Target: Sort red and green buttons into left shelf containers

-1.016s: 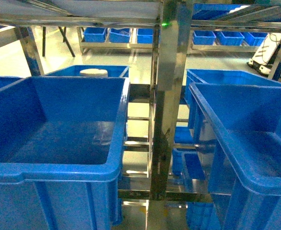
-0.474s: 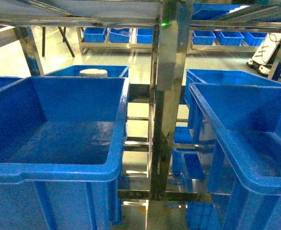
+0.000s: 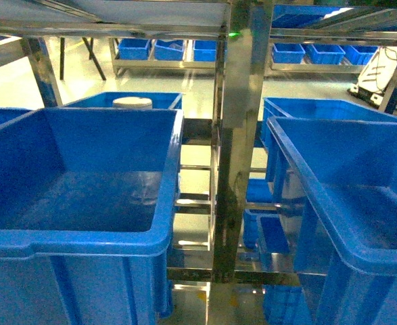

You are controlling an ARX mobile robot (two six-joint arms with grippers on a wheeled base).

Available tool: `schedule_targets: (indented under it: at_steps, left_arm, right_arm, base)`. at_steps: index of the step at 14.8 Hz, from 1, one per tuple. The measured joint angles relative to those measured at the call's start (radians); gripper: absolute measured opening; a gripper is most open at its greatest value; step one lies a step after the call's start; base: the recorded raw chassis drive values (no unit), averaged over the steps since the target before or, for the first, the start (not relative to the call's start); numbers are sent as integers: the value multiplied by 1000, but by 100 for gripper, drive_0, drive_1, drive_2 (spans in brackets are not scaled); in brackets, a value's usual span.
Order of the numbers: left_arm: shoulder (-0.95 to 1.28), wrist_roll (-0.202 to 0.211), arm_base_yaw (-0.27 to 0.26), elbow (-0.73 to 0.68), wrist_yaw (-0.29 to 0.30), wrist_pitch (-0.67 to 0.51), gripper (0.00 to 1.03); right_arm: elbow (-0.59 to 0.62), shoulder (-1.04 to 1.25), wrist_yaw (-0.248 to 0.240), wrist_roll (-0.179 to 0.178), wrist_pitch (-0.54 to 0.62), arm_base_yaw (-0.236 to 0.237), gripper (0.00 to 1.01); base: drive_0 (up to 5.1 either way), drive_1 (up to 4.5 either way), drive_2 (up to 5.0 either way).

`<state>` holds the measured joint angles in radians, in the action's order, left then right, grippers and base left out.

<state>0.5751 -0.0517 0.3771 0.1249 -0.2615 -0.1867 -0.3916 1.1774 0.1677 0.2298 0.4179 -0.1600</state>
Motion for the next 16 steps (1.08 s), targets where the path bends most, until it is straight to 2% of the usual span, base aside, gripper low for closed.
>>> schedule_targets:
  at_steps: [2, 4, 5, 8, 9, 10, 13, 16]
  left_arm:
    - [0, 0, 0, 0, 0, 0, 29]
    - [0, 0, 0, 0, 0, 0, 29]
    - [0, 0, 0, 0, 0, 0, 29]
    - [53, 8, -2, 0, 21, -46, 29]
    - [164, 31, -41, 4, 67, -121, 29]
    - [266, 53, -113, 42, 129, -200, 29]
    - [435, 93, -215, 175, 235, -287, 29]
    - [678, 168, -245, 282, 316, -317, 29]
  right_arm:
    - [122, -280, 35, -54, -109, -10, 98]
    - [248, -552, 38, -57, -313, 18, 98]
    - [264, -624, 34, -57, -333, 19, 98]
    - [243, -633, 31, -57, -320, 16, 98]
    - [243, -630, 31, -57, -320, 16, 98]
    - [243, -630, 31, -57, -320, 16, 98]
    - [243, -630, 31, -57, -320, 16, 98]
    - [243, -630, 31, -57, -320, 16, 98]
  base:
    - [0, 0, 0]
    - [0, 0, 0]
    - [0, 0, 0]
    - [0, 0, 0]
    - [0, 0, 0]
    - [0, 0, 0]
    - [0, 0, 0]
    - [0, 0, 0]
